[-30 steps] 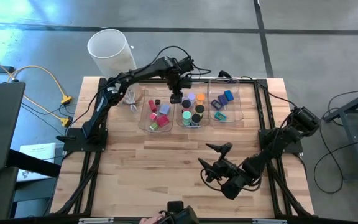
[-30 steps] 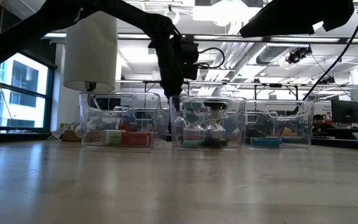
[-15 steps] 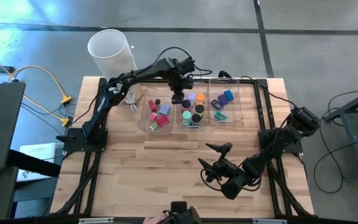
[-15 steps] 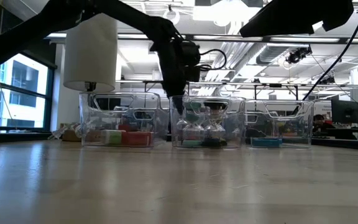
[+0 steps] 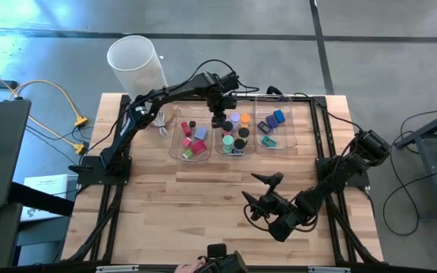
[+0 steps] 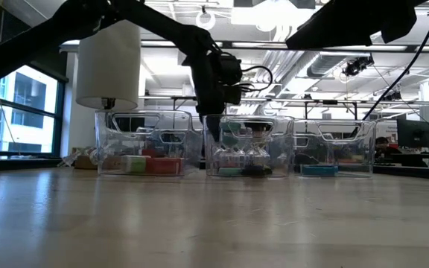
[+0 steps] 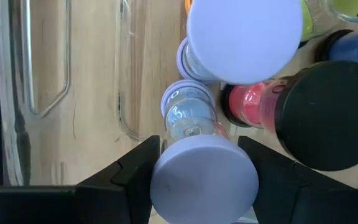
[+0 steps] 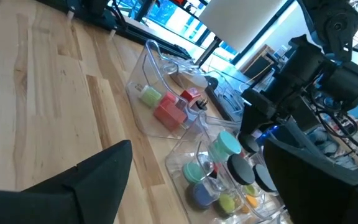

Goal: Pick & Place Office items
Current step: Put the violet hourglass into the middle transparent bin, then return to Home Position

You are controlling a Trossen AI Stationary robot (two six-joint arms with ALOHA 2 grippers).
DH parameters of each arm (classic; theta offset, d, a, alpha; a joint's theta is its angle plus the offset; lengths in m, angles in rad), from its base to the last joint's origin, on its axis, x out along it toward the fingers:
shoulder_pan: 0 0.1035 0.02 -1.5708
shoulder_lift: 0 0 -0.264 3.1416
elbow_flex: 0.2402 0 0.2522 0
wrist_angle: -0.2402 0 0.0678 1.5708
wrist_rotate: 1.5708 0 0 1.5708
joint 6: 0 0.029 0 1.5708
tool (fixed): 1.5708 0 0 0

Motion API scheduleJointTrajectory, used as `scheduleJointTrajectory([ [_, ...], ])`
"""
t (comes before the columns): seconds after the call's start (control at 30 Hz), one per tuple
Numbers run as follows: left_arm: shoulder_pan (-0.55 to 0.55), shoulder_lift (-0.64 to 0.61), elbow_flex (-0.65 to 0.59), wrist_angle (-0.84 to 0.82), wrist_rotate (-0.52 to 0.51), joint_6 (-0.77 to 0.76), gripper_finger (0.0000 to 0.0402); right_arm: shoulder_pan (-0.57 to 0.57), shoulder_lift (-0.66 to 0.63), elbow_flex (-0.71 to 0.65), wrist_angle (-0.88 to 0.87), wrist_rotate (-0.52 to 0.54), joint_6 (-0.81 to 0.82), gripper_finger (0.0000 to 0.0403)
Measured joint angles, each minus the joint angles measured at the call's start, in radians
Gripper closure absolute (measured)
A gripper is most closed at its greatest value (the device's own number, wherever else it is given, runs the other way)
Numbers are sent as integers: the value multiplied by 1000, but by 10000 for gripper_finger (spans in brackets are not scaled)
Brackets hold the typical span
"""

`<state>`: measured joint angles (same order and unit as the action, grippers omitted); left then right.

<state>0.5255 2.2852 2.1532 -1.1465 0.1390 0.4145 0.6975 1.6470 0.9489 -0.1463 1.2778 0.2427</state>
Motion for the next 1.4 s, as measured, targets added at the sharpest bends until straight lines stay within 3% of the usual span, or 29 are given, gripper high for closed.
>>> scheduleJointTrajectory([
  [0.4, -26, 8, -4, 15, -21, 37, 189, 0, 0, 0, -2, 1, 0, 50],
  [0.77, -71, 7, -4, 48, -194, 25, 156, 0, 0, 0, -3, 1, 0, 50],
  [1.4, -85, 5, -3, 116, -194, 63, 155, 0, 0, 0, -54, 4, 52, 50],
])
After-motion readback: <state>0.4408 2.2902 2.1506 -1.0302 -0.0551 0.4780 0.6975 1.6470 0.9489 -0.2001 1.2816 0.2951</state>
